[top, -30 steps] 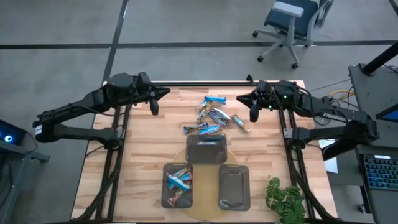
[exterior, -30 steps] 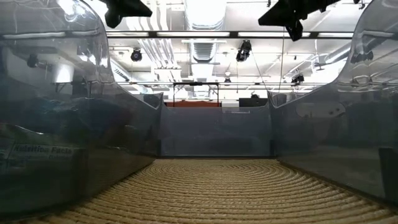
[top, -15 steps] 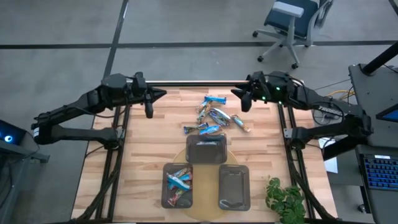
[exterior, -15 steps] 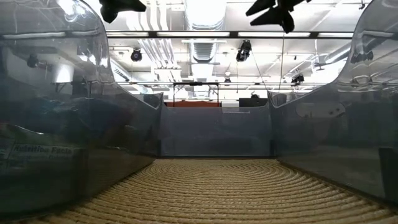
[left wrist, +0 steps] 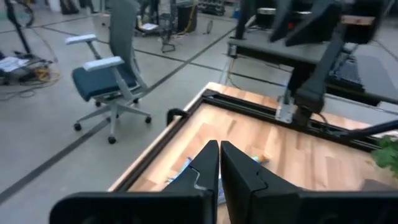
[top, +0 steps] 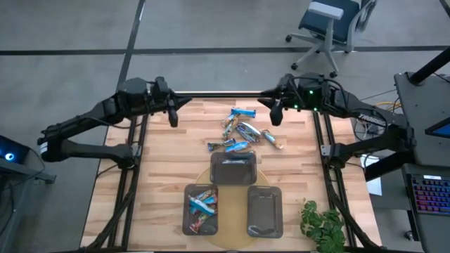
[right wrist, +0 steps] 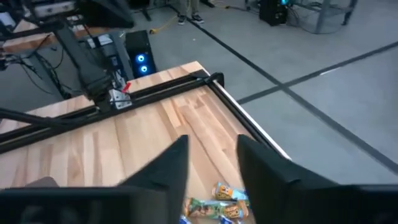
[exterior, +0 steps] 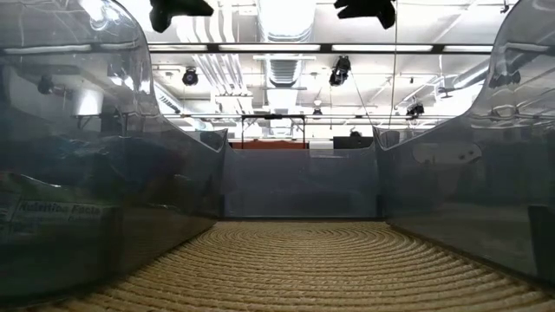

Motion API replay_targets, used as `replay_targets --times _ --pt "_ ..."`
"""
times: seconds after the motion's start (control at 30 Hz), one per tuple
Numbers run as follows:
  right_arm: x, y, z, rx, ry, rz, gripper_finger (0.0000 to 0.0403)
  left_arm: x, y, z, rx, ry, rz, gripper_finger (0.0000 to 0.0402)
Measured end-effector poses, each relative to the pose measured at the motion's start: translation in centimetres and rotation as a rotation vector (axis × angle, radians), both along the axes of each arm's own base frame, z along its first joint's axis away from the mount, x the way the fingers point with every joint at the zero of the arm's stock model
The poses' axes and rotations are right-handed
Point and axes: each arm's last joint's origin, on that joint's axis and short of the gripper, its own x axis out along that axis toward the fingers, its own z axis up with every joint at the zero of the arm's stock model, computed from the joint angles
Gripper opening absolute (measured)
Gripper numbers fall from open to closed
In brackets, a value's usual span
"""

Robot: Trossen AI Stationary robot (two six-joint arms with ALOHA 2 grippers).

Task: Pick and place Granola Bars by type
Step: Put the red granola bar into the bottom left black bin

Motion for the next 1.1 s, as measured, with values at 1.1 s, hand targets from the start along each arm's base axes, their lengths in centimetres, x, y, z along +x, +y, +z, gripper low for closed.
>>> replay_targets --times 1.1 --pt "-1.8 0.7 -0.4 0.064 0.067 0.012 0.0009 12.6 13.0 -4.6 -0.072 0.320 -0.610 0.0000"
